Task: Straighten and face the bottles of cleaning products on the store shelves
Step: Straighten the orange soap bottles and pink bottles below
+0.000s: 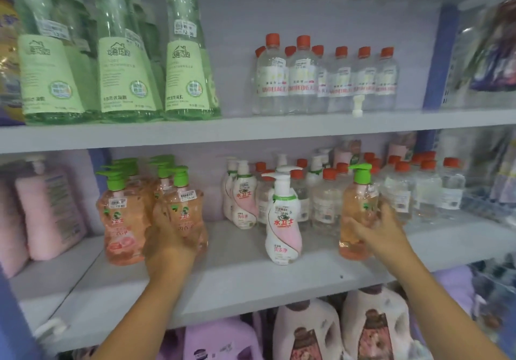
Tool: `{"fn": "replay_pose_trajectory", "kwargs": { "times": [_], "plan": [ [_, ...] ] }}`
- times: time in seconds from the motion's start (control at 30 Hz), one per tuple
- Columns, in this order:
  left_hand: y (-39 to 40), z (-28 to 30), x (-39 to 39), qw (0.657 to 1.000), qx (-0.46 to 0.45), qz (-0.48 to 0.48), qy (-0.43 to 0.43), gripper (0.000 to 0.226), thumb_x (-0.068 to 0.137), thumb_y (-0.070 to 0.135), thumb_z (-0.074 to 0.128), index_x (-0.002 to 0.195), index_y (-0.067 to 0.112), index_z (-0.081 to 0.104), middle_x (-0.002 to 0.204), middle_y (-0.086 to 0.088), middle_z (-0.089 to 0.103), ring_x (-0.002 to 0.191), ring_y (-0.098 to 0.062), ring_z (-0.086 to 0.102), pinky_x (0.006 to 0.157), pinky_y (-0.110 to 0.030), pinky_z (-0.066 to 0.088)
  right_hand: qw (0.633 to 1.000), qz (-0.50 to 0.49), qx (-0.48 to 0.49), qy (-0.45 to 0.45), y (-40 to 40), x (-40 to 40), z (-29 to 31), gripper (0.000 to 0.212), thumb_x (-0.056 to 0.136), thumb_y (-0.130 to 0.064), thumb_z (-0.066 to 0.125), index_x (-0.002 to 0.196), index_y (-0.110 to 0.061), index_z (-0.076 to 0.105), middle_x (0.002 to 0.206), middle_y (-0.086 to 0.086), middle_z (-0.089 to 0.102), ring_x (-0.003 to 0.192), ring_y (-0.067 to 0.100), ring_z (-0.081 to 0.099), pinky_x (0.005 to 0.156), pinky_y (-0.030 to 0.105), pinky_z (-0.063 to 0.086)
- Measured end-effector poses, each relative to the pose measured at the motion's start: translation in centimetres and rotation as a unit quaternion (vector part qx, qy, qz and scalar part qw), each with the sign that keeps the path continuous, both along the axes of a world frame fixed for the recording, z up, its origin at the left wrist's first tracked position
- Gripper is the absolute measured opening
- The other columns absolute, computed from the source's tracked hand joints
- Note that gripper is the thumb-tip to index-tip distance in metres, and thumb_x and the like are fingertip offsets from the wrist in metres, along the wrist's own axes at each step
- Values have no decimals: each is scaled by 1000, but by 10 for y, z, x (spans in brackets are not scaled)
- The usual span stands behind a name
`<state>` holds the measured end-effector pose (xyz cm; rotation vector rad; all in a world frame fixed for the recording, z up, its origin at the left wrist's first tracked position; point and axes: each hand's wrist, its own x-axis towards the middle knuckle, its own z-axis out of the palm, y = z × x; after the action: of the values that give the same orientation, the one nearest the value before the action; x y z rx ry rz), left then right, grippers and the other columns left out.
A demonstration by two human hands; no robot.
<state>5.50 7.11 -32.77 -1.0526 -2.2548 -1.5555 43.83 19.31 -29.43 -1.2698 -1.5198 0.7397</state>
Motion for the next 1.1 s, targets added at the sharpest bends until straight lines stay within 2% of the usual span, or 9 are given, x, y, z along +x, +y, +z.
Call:
{"fn": "replay_pose_trajectory", "kwargs": {
  "times": [0.13, 0.27, 0.37, 0.47, 0.57, 0.7, 0.8, 0.93, 1.1],
  "plan": [
    [-7, 11, -8, 992, -74, 85, 47, 98, 76, 52, 85, 149, 11, 33, 126, -22, 58, 106, -44, 60, 81, -50, 52, 999, -10, 28, -39, 1, -3, -5, 59, 79, -32, 87, 126, -23, 53, 120, 5, 66, 95, 19, 61, 78, 36, 46],
    [-8, 19, -15, 974, -183, 123, 49, 91, 81, 66, 72, 149, 20, 33, 126, -10, 61, 103, -36, 66, 72, -39, 48, 998, 22, 31, -40, -31, -21, -9, 63, 68, -46, 90, 116, -33, 51, 113, -4, 64, 95, 18, 64, 72, 35, 47],
    [-16, 17, -22, 982, -176, 58, -39, 65, 88, 47, 73, 143, 26, 45, 102, 1, 67, 89, -22, 67, 72, -30, 47, 996, 67, 41, -47, -75, -47, -7, 83, 47, -72, 82, 115, -39, 47, 108, -15, 62, 86, 1, 63, 66, 29, 45],
    [-39, 1, -24, 992, -108, -39, -58, 8, 94, 33, 70, 100, 27, 71, 78, 17, 67, 71, -1, 65, 61, -17, 47, 989, 120, 56, -58, -112, -83, -11, 100, 34, -85, 78, 119, -42, 45, 112, -17, 61, 88, 5, 66, 71, 31, 50],
    [-67, -1, -21, 994, -64, -57, -66, 21, 96, 38, 65, 76, 39, 64, 69, 16, 68, 65, 0, 63, 57, -22, 44, 977, 158, 113, -88, -140, -133, -17, 114, 38, -87, 70, 137, -42, 37, 117, -20, 49, 103, 5, 53, 82, 32, 45],
    [-94, 1, -26, 984, 27, -88, -150, 28, 101, 40, 59, 81, 25, 71, 77, 8, 76, 70, -11, 73, 77, -44, 60, 961, 193, 141, -140, -156, -212, -16, 108, 59, -85, 67, 143, -26, 32, 129, -8, 47, 123, 16, 49, 90, 32, 44],
    [-113, -4, -27, 978, 67, -103, -168, 33, 98, 59, 49, 90, 35, 71, 84, 7, 78, 81, -14, 75, 84, -49, 60, 958, 201, 124, -162, -155, -262, -11, 97, 71, -80, 67, 138, -17, 36, 131, 0, 47, 128, 23, 46, 97, 35, 44],
    [-121, -1, -27, 974, 103, -119, -162, 37, 88, 76, 51, 114, 53, 62, 104, 28, 73, 92, 7, 70, 84, -21, 57, 953, 235, 140, -133, -156, -300, -12, 97, 81, -68, 67, 153, -18, 25, 141, 1, 44, 133, 22, 41, 104, 35, 43],
    [-110, 9, -31, 971, 143, -131, -143, 33, 92, 51, 66, 123, 51, 55, 108, 33, 71, 97, 11, 68, 74, -3, 48, 952, 229, 158, -127, -156, -333, -13, 64, 94, -37, 66, 145, -12, 35, 142, 9, 43, 135, 29, 42, 110, 35, 38]
  ]
}}
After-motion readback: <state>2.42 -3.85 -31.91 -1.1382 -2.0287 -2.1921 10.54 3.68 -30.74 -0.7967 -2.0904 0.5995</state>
